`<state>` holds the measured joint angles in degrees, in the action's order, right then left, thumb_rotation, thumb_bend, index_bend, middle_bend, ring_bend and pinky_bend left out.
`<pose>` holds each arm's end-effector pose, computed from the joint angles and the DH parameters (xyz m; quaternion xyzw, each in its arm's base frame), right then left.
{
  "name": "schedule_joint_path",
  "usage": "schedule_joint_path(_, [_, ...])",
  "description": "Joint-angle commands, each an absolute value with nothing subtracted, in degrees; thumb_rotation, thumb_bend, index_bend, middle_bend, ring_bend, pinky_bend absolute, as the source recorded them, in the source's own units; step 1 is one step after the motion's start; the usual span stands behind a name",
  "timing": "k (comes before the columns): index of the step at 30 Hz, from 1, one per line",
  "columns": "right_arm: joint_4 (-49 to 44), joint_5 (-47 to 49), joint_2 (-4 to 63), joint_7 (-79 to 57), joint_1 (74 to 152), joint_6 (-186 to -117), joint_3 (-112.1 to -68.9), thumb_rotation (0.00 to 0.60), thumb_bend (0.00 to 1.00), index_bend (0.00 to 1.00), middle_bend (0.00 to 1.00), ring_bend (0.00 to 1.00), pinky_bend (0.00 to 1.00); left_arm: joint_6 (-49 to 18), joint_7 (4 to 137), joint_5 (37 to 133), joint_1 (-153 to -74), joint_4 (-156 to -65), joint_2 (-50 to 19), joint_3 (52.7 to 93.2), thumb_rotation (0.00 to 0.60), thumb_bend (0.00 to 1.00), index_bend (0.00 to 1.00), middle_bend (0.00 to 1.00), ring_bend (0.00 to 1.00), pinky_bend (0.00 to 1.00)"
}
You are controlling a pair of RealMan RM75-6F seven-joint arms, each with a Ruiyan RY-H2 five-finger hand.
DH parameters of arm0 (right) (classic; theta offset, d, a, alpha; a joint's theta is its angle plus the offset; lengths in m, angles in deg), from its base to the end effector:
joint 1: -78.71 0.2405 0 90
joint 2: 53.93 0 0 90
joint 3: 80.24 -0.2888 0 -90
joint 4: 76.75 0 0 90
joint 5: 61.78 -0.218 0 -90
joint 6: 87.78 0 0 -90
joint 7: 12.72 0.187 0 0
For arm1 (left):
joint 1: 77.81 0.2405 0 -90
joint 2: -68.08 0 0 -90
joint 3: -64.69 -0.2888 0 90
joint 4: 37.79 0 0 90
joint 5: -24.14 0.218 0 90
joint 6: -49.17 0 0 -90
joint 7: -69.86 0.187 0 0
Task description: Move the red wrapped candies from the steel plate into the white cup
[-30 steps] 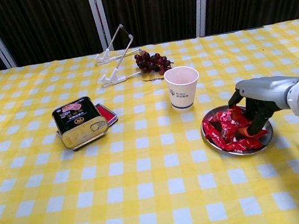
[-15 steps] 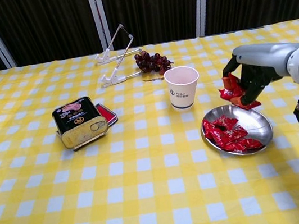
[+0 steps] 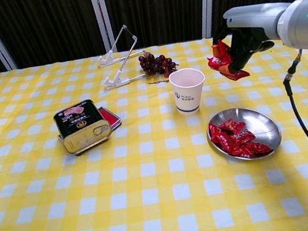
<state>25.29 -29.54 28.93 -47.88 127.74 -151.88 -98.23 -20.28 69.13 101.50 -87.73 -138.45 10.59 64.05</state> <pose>-0.1208 -0.4213 0.0088 0.6589 -0.4778 0.3525 0.4619 -0.3510 0.2316 0.1451 -0.6149 -0.5009 -0.2985 0.5309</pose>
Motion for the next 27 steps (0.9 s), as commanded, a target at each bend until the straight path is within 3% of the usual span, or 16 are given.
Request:
schedule_joint_path(1, [23.1, -30.9, 30.4, -48.0, 129.5, -150.5, -99.2, 0.600, 0.49, 0.63, 0.77, 0.93, 0.95, -20.0, 68.9, 101.2, -87.8, -138.5, 10.7, 64.1, 0.600, 0.06, 0.00, 0.00, 0.00, 0.00])
schedule_joint_path(27, [6.6, -34.6, 40.2, -45.6, 136.5, -144.1, -99.9, 0.600, 0.49, 0.63, 0.77, 0.93, 0.95, -17.8, 67.6, 99.6, -88.5, -139.1, 11.8, 64.1, 0.600, 0.06, 0.00, 0.00, 0.00, 0.00])
